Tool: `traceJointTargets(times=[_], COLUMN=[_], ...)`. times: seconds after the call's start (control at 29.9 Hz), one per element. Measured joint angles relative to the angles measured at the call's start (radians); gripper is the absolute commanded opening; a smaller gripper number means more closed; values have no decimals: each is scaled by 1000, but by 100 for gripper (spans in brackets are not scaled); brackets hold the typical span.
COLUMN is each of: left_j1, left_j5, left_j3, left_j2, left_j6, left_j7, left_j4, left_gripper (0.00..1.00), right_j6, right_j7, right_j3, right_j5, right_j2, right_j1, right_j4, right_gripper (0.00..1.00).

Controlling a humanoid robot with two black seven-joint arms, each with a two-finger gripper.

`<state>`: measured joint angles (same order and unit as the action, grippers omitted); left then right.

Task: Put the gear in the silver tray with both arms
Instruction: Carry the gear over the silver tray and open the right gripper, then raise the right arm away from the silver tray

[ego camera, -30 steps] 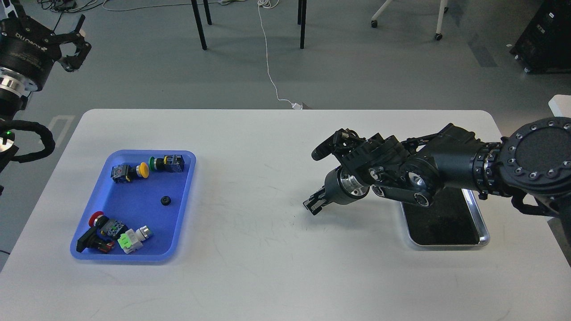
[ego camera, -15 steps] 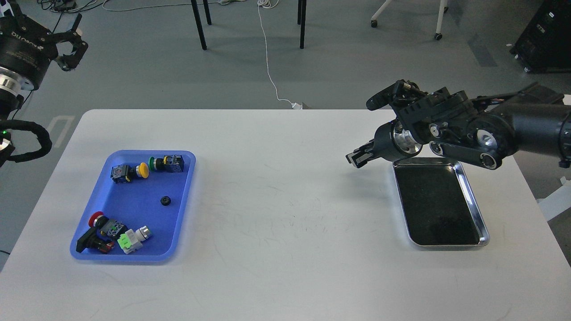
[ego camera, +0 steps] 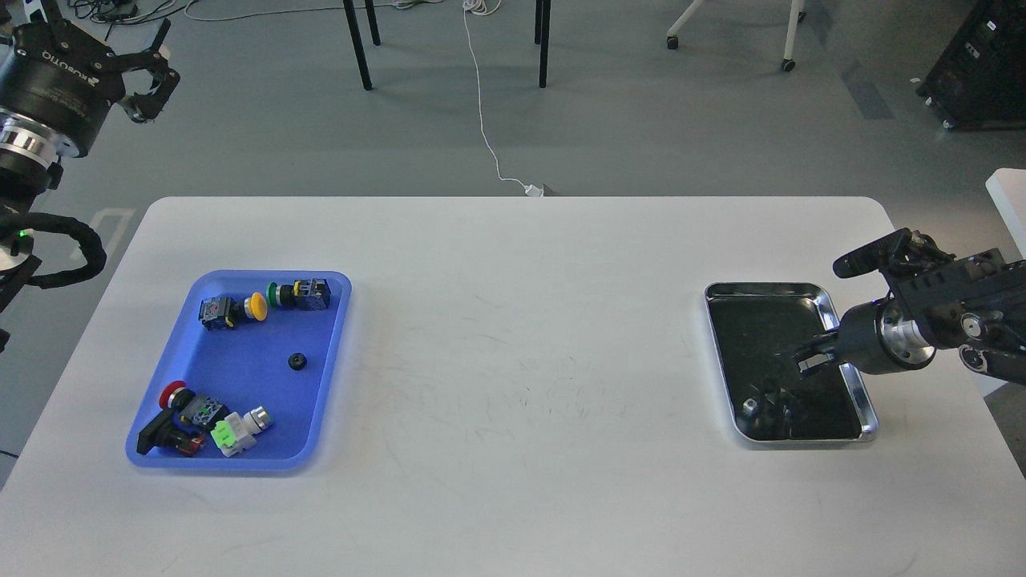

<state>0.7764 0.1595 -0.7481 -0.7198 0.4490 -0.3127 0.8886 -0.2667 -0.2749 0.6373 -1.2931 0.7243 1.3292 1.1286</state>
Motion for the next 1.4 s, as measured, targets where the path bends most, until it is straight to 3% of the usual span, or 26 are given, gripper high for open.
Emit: traceJointTargets(times=[0.17,0.27,0.43,0.67,0.9,1.1,1.27,1.4], left_j1=[1,1,0,1,16,73,72,62], left_j5=[-1,-1,-2,-4,-49,-367,-707,-964], left_j3=[0,1,1,2,61,122,134,166], left_j2=[0,-2,-3,-17,-51,-95,-226,-298], left_j6=[-17,-28,-40,-44,-25,17,27,14], left_j7=[0,0,0,-3,1,1,-6,-6], left_j4=[11,12,12,12,16,39,227,346], left_gripper=[97,97,97,98,97,97,97,97], right_j6=[9,10,11,13,10,16,14,9], right_j7=[0,0,0,0,5,0,-6,-14], right_j3=[-26,-30,-44,-122,-468,-691,-811,-897], right_j5=[-61,-72,-74,-62,72,273,370,506], right_j2=[14,18,17,24,-4,-141,-311,-366], right_j1=[-53,-59,-61,-52,-44,-68,-102,-135], right_j4=[3,10,10,10,-89,-199,-385,-450], right_gripper=[21,50,73,94,97,97,98,98])
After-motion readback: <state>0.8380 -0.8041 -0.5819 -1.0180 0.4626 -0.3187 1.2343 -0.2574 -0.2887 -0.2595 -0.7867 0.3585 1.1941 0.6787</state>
